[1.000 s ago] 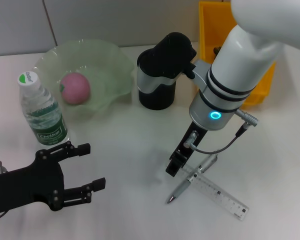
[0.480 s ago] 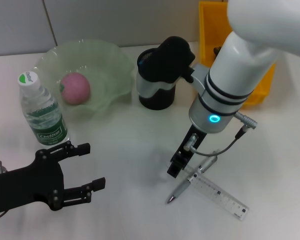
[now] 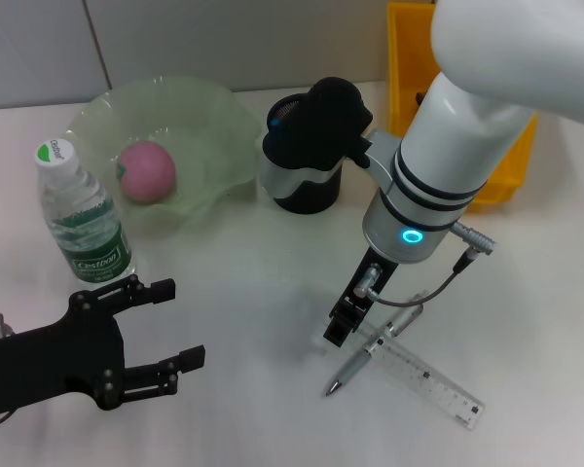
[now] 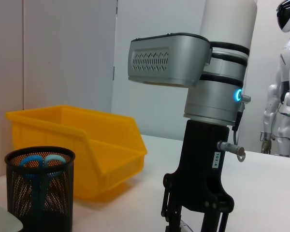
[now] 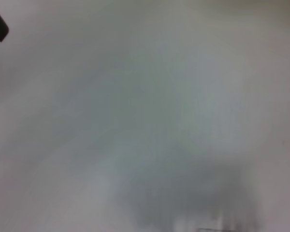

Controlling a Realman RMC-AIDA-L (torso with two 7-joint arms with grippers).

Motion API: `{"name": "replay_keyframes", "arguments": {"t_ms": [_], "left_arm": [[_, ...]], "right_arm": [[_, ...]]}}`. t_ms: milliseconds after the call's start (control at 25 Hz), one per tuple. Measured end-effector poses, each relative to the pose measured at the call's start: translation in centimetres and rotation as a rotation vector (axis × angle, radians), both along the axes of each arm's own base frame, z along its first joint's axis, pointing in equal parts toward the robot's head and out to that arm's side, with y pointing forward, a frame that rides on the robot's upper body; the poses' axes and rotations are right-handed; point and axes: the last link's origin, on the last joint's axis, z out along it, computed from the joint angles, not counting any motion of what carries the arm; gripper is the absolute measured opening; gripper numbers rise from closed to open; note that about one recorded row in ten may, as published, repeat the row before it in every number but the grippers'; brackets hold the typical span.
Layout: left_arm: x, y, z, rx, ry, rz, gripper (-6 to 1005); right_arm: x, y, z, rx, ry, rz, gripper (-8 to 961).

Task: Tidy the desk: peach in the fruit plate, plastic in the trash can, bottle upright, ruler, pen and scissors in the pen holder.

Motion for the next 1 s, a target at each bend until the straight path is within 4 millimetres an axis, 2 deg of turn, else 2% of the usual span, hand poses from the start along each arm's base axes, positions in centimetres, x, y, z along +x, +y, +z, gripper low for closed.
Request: {"name": "replay_keyframes", "arguments": {"t_ms": [1000], "left_arm": [[-0.09,0.0,-0.05,0.005,0.004,0.0,845]], "right_arm": [[0.24,-0.18,-0.74,-0.002,-0.018,0.022,572]]}}
